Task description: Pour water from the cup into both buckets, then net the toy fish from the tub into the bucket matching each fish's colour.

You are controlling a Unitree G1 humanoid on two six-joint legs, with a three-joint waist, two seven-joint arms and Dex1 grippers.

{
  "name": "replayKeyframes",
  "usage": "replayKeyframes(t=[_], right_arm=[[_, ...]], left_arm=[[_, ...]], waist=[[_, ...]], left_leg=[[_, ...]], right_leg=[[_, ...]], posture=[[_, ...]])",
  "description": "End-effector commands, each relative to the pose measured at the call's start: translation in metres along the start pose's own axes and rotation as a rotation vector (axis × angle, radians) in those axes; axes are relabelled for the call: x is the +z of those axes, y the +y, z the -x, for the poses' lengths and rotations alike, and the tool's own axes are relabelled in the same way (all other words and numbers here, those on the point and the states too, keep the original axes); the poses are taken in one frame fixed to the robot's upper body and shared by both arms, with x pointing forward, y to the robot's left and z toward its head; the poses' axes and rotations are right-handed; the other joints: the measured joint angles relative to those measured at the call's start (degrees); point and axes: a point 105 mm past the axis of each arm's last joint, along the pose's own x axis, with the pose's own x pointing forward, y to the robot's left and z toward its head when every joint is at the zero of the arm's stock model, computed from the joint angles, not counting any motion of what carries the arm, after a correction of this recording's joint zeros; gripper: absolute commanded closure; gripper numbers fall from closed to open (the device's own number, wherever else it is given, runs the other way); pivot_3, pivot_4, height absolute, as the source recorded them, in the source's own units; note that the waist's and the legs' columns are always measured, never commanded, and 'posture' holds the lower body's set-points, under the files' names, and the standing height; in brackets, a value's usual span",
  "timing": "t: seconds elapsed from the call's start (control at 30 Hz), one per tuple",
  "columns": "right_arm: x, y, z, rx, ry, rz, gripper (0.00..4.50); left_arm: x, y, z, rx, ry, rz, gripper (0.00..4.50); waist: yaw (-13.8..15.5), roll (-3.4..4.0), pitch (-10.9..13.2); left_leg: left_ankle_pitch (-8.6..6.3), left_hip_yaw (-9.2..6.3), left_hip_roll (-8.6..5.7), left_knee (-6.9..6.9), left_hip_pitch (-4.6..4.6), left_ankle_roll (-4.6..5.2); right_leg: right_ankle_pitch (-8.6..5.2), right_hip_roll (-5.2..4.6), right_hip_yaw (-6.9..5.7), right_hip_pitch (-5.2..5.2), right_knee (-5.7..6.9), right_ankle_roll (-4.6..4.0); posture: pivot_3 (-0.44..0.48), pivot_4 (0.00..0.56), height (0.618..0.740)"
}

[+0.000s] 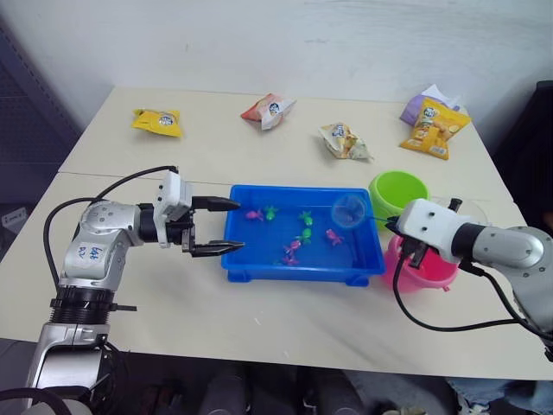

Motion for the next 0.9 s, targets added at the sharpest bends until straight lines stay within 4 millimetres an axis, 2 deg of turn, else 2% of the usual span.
replayKeyframes(t=[0.03, 0.13, 0.33, 0.5, 0.6, 0.77, 0.9], right_arm=[[0.000, -0.002, 0.000, -0.031, 0.024, 0.067, 4.50], [-0.002, 0.001, -0.002, -0.020, 0.062, 0.111, 4.50], [0.005, 0.017, -0.005, 0.052, 0.042, 0.035, 4.50], [0.007, 0.026, -0.002, 0.073, 0.033, -0.218, 4.50], [0.012, 0.025, 0.002, 0.043, -0.006, -0.439, 4.50], [0.011, 0.028, 0.016, 0.032, -0.051, -0.662, 4.50], [0.015, 0.034, 0.029, 0.050, -0.112, -0.770, 4.50]], left_arm=[[0.007, -0.004, -0.004, -0.030, -0.018, -0.019, 0.02], [0.006, -0.005, -0.006, -0.042, -0.027, -0.015, 0.02], [0.003, -0.005, -0.013, -0.067, -0.023, -0.019, 0.02], [0.002, -0.004, -0.013, -0.073, -0.020, -0.018, 0.02], [0.000, -0.003, -0.010, -0.068, -0.010, -0.019, 0.02], [0.001, -0.001, -0.010, -0.063, -0.011, -0.023, 0.02], [0.000, 0.000, -0.011, -0.066, -0.009, -0.021, 0.02]], waist=[[0.0, 0.00, 0.0], [0.0, 0.00, 0.0], [0.1, 0.00, 0.0], [0.1, 0.00, 0.0], [0.0, 0.00, 0.0], [0.1, 0.00, 0.0], [0.1, 0.00, 0.0]], left_leg=[[0.00, 0.00, 0.00, 0.00, 0.00, 0.00], [0.00, 0.00, 0.00, 0.00, 0.00, 0.00], [0.00, 0.00, 0.00, 0.02, 0.00, -0.01], [0.00, -0.02, 0.00, 0.02, 0.00, 0.00], [0.00, -0.02, 0.00, 0.04, 0.01, 0.00], [0.01, -0.05, 0.00, 0.04, 0.02, -0.02], [0.01, -0.06, 0.00, 0.03, 0.02, -0.02]], right_leg=[[0.00, 0.00, 0.00, 0.00, 0.00, 0.00], [0.00, 0.00, 0.00, 0.01, 0.00, 0.00], [0.00, 0.00, 0.00, 0.02, 0.02, 0.00], [0.00, 0.00, -0.02, 0.03, 0.11, 0.00], [0.00, 0.00, -0.01, 0.03, 0.27, 0.00], [0.00, -0.01, -0.01, 0.03, 0.33, 0.00], [0.00, 0.00, -0.01, 0.04, 0.32, 0.00]], posture=[[0.000, 0.150, 0.738], [0.000, 0.150, 0.738], [0.000, 0.150, 0.738], [0.000, 0.150, 0.738], [0.000, 0.150, 0.738], [0.000, 0.150, 0.738], [0.000, 0.150, 0.738]])
